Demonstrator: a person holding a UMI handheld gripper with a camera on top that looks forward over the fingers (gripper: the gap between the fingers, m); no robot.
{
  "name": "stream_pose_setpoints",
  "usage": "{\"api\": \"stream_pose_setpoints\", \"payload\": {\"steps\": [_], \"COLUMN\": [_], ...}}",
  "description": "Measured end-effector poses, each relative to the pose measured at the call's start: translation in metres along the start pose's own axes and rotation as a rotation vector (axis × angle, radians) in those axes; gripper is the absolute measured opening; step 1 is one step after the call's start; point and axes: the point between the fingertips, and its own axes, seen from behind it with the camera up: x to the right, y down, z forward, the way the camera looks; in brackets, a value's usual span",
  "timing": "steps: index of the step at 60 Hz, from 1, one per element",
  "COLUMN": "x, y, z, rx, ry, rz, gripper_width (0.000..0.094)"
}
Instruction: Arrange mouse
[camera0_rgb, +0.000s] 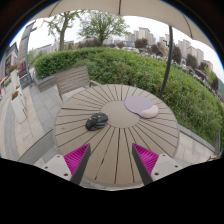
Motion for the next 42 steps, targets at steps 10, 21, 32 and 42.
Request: {"api": "stream_pose_setpoints", "payload": {"steps": [10, 21, 32, 42], "x": [-0.057, -0.092, -0.109, -0.108], "y": [-0.010, -0.020, -0.029, -0.031], "z": [0.027, 0.051, 0.098, 0.153], "rx": [0.019, 0.054, 0.077, 0.079], "ry": [-0.017, -0.012, -0.003, 0.023], "rz": [0.030, 0.030, 0.037, 0.077], "gripper_width": [0.0858, 0.0860, 0.0857, 0.0858]}}
